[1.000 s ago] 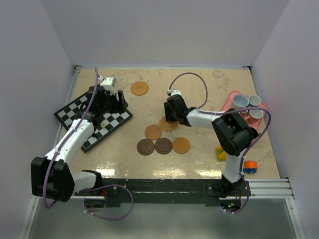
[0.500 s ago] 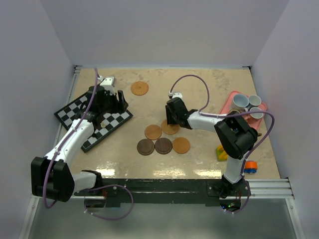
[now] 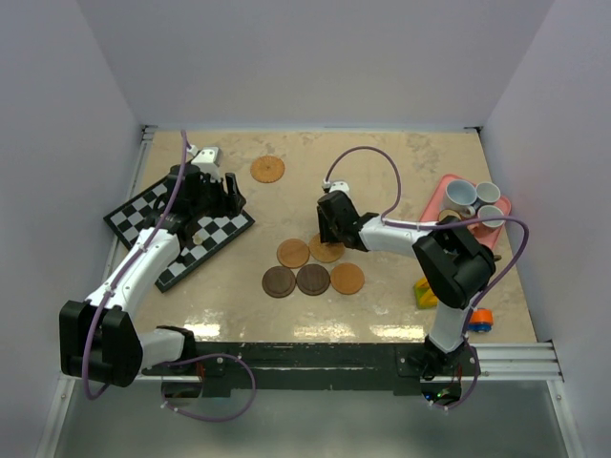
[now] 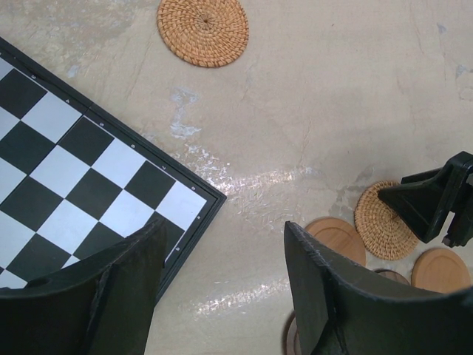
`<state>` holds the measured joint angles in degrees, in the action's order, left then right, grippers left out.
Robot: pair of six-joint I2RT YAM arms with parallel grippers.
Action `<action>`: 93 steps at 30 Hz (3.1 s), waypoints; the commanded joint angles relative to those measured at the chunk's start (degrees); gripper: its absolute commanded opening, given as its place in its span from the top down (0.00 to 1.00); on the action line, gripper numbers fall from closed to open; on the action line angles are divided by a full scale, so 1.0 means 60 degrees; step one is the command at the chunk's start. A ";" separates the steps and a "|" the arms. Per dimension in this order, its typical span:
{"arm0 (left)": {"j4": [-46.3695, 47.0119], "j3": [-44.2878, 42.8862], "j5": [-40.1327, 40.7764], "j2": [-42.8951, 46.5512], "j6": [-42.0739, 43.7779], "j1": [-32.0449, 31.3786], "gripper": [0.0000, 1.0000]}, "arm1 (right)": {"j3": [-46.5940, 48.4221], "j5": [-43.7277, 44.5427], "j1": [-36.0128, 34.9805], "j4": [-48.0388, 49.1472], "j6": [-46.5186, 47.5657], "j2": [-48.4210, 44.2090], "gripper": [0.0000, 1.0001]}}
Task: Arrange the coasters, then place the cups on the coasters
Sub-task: Move the coaster to the center of the board.
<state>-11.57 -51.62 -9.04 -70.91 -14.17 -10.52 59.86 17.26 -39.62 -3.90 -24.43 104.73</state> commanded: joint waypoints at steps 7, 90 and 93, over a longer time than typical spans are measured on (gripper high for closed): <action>0.0435 0.0092 -0.0207 -0.0017 -0.0099 0.0011 0.32 | -0.0484 -0.0005 -0.0224 -0.1576 -0.0133 -0.0082 0.54; 0.0054 -0.7141 0.1037 -0.7967 -0.0641 -0.0414 0.24 | -0.1977 -0.1308 0.1476 0.1704 0.0804 -0.5997 0.15; -0.0092 -0.7992 0.1300 -0.8789 -0.0568 -0.0385 0.25 | -0.2095 -0.1426 0.1476 0.1691 0.0790 -0.6453 0.13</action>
<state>-11.18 -92.58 -3.27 -119.63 -17.02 -13.41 48.03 9.37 -30.70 1.85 -20.69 70.06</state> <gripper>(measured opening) 0.758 0.859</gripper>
